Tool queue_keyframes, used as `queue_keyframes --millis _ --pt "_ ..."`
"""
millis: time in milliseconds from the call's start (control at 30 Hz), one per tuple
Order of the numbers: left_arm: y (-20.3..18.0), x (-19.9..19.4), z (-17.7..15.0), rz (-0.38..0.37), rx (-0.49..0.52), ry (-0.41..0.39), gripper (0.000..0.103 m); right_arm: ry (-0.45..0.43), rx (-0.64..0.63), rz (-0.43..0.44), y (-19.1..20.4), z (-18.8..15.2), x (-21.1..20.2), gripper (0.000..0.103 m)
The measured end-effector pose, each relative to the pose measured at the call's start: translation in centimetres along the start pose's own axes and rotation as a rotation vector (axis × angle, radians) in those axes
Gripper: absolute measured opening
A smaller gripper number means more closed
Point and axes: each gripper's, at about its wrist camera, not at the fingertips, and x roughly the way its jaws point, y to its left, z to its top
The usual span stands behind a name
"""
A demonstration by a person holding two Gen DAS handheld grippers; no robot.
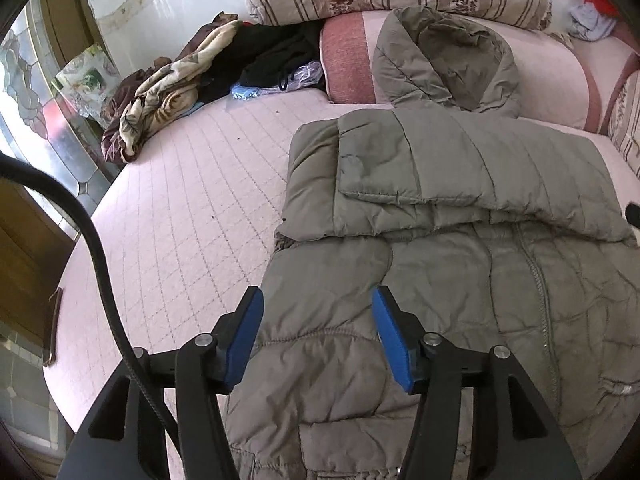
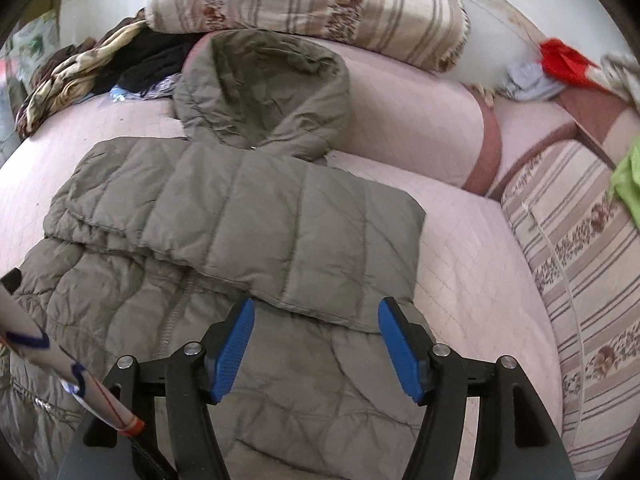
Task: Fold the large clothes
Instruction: 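Press the fold flat with the left gripper and open it, then move the right gripper to the coat hood and close on it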
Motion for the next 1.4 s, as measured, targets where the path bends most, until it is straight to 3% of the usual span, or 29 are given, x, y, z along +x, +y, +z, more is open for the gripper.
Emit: queue_keyframes --millis 300,433,567,900,1100,1400 --pt "2.7 4.7 -0.7 -0.024 -0.087 0.051 0.057 -0.027 -0.133 -0.073 5.6 3.4 1.3 0.072" --pt "4.1 6.7 -1.2 -0.058 -0.142 0.101 0.058 -0.022 -0.152 -0.083 7.4 5.1 2.6 0.072" --pt "4.2 6.8 -0.5 -0.061 -0.148 0.094 0.058 -0.019 -0.150 -0.075 8.9 6.9 3.8 0.072" --pt "4.5 6.5 -0.1 -0.098 -0.156 0.094 0.058 -0.016 0.061 0.074 8.3 14.3 7.3 0.074" --pt "4.7 6.7 -0.2 -0.118 -0.162 0.103 0.058 -0.019 0.231 0.216 8.1 19.8 9.4 0.084" --pt "5.6 7.7 -0.1 -0.151 -0.187 0.127 0.062 -0.036 0.263 0.200 10.6 26.6 11.9 0.092"
